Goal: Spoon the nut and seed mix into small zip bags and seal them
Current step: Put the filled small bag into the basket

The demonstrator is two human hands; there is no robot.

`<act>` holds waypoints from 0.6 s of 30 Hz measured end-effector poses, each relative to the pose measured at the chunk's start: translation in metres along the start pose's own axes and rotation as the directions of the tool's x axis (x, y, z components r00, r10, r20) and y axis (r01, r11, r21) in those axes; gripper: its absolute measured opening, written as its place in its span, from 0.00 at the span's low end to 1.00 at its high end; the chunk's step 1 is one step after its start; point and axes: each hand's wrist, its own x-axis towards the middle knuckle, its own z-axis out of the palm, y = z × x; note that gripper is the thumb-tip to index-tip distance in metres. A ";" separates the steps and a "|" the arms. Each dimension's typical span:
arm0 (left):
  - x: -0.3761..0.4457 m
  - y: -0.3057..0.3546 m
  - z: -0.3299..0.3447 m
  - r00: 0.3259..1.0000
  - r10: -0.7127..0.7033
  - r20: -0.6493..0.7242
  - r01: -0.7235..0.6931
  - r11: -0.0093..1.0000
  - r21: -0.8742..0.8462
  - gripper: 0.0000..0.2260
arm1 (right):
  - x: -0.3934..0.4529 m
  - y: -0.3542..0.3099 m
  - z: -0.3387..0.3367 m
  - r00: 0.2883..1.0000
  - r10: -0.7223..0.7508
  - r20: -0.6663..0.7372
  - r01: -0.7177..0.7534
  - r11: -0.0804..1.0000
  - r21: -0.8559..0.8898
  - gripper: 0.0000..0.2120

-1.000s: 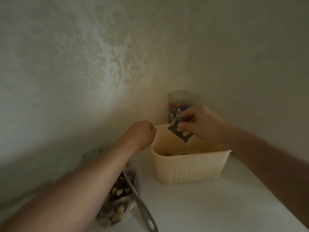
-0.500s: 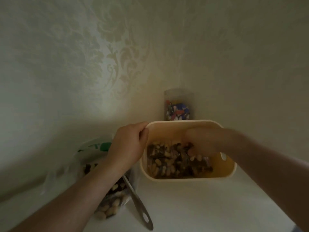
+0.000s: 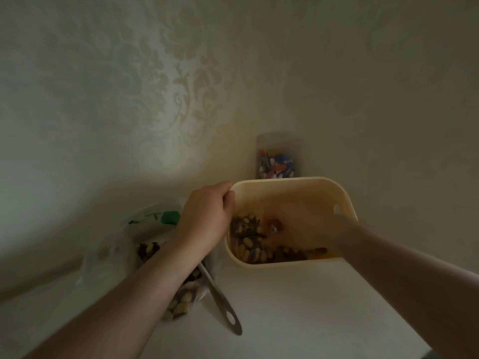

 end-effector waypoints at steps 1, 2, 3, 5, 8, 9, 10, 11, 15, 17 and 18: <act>0.000 0.001 0.000 1.000 -0.007 0.006 0.007 1.000 0.004 0.12 | 0.000 0.001 0.004 1.000 -0.014 0.022 0.015 0.998 -0.053 0.04; 0.000 0.001 -0.001 1.000 -0.011 0.010 0.011 1.000 0.001 0.12 | 0.000 0.000 0.009 0.999 0.000 0.044 0.005 0.993 -0.121 0.04; -0.001 0.002 -0.001 1.000 -0.016 0.018 0.016 1.000 -0.004 0.12 | 0.003 0.002 0.015 0.998 0.023 0.051 -0.015 0.987 -0.158 0.03; -0.001 0.002 -0.002 0.999 -0.026 0.033 0.026 1.000 -0.013 0.12 | 0.006 0.005 0.020 0.996 0.066 0.055 -0.058 0.989 -0.137 0.06; 0.000 0.000 -0.001 0.994 -0.093 0.060 0.098 0.992 -0.085 0.15 | 0.007 0.013 0.015 0.990 0.089 0.105 -0.090 0.996 0.003 0.06; -0.001 -0.003 0.001 0.989 -0.123 0.076 0.133 0.982 -0.135 0.18 | 0.007 0.015 0.013 0.992 0.091 0.088 -0.095 0.994 0.047 0.05; -0.002 -0.004 0.002 0.985 -0.148 0.083 0.162 0.969 -0.188 0.20 | 0.005 0.014 0.009 0.993 0.102 0.061 -0.107 0.990 0.087 0.04; -0.002 -0.005 0.004 0.982 -0.168 0.081 0.182 0.957 -0.224 0.21 | 0.003 0.011 0.004 0.994 0.106 0.025 -0.108 0.986 0.128 0.05; 0.008 -0.012 0.013 0.958 -0.280 0.066 0.286 0.904 -0.319 0.13 | 0.001 -0.018 -0.007 0.983 0.088 -0.162 -0.058 0.982 0.180 0.10; 0.010 -0.017 0.014 0.942 -0.323 0.087 0.332 0.875 -0.353 0.10 | 0.004 -0.036 -0.008 0.972 0.085 -0.221 -0.036 0.975 0.217 0.11; 0.008 -0.020 0.012 0.935 -0.335 0.115 0.353 0.849 -0.393 0.10 | 0.006 -0.044 -0.008 0.968 0.084 -0.236 -0.024 0.969 0.247 0.13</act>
